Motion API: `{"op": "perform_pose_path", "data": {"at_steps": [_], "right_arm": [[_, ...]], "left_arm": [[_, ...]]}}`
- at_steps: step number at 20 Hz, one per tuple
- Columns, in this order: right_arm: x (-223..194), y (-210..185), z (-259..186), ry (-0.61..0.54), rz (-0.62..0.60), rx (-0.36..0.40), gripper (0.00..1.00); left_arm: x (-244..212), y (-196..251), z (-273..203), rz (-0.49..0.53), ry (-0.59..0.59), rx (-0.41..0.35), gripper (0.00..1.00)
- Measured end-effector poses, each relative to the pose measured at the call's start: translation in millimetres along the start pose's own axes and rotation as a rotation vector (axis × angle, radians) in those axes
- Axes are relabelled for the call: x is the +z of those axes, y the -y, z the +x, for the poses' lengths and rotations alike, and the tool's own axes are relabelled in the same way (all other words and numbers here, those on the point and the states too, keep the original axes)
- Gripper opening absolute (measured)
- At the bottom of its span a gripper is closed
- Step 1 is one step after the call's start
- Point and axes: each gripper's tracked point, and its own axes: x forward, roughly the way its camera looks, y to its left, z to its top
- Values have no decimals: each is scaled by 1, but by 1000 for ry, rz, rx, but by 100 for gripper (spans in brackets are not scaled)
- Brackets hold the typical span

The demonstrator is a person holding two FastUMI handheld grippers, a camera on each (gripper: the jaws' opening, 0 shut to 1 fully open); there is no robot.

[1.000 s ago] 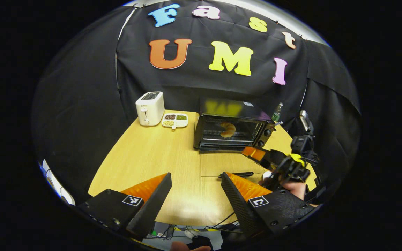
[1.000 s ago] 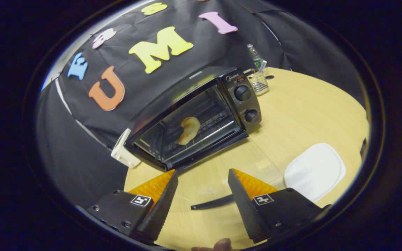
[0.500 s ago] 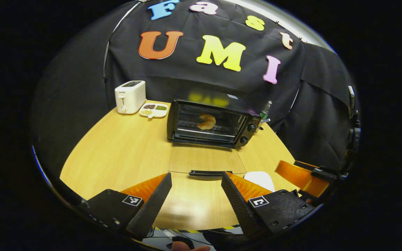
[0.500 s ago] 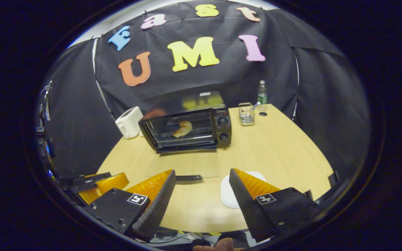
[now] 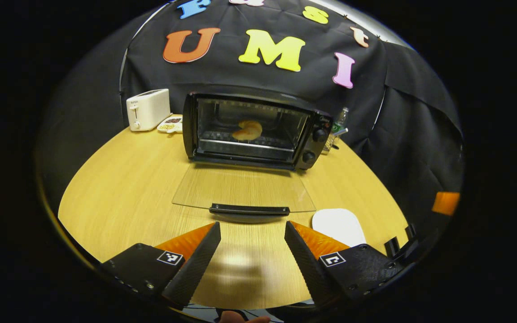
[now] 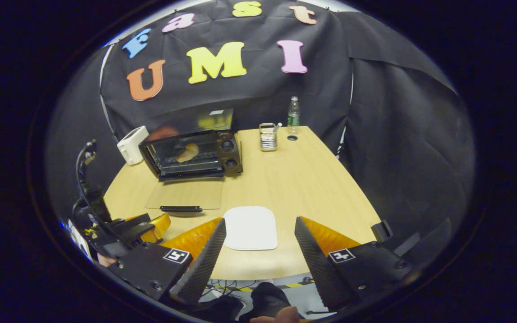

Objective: Open the electric oven with the left hand, put the food in, and close the electric oven.

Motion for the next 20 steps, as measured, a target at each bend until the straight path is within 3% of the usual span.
{"op": "perform_pose_path", "data": {"at_steps": [9,10,11,12,16,17,18,20], "right_arm": [[-2,50,3,-50,43,-25,97],[0,52,5,-49,50,-23,97],[2,54,7,-48,55,-20,97],[4,55,10,-49,59,-14,96],[22,55,17,-28,60,31,97],[28,54,20,-20,55,50,97],[32,52,24,-13,50,66,97],[41,49,33,-3,40,94,97]], "left_arm": [[-26,-3,61,-9,-96,87,95],[-29,-4,66,-6,-118,91,82],[-30,-6,68,0,-124,101,82],[-25,-6,71,14,-121,108,96],[-16,-5,70,25,-120,119,93],[-11,-2,68,35,-116,116,83],[1,-3,60,47,-92,137,93],[18,-1,55,49,-88,143,93]]}}
